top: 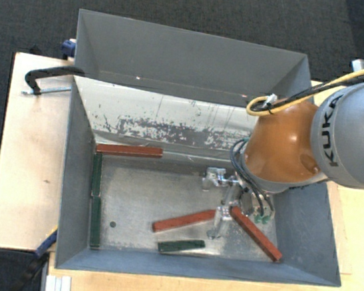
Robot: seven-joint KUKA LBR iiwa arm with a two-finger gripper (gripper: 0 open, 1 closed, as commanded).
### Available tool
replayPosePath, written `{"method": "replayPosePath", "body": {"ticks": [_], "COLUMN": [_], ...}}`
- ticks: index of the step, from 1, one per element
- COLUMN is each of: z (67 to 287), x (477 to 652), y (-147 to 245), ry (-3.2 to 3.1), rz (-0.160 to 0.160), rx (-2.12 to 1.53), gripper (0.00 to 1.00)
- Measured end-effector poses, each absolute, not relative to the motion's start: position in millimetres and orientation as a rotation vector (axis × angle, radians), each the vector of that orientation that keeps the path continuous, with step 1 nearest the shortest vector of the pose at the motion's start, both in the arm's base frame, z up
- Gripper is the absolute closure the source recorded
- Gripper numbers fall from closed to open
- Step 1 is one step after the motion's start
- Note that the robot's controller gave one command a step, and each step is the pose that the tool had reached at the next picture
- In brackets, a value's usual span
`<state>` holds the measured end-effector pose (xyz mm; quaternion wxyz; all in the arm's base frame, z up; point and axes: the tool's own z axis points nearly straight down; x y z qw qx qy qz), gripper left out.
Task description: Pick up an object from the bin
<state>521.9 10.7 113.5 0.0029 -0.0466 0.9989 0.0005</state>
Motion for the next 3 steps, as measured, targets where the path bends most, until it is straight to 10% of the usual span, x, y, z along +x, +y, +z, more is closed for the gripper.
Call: {"method": "replayPosePath", "body": {"ticks": [1, 2, 3], "z": [74.5, 74.6, 275.6], "x": [515.9, 515.9, 554.9], "y": [33.7, 33.7, 70.6], "ry": [3.145, 3.145, 3.121], "rz": [0.002, 0.002, 0.004], "rx": [-0.154, -0.154, -0.153], "gripper": [1.0, 1.0, 1.0]}}
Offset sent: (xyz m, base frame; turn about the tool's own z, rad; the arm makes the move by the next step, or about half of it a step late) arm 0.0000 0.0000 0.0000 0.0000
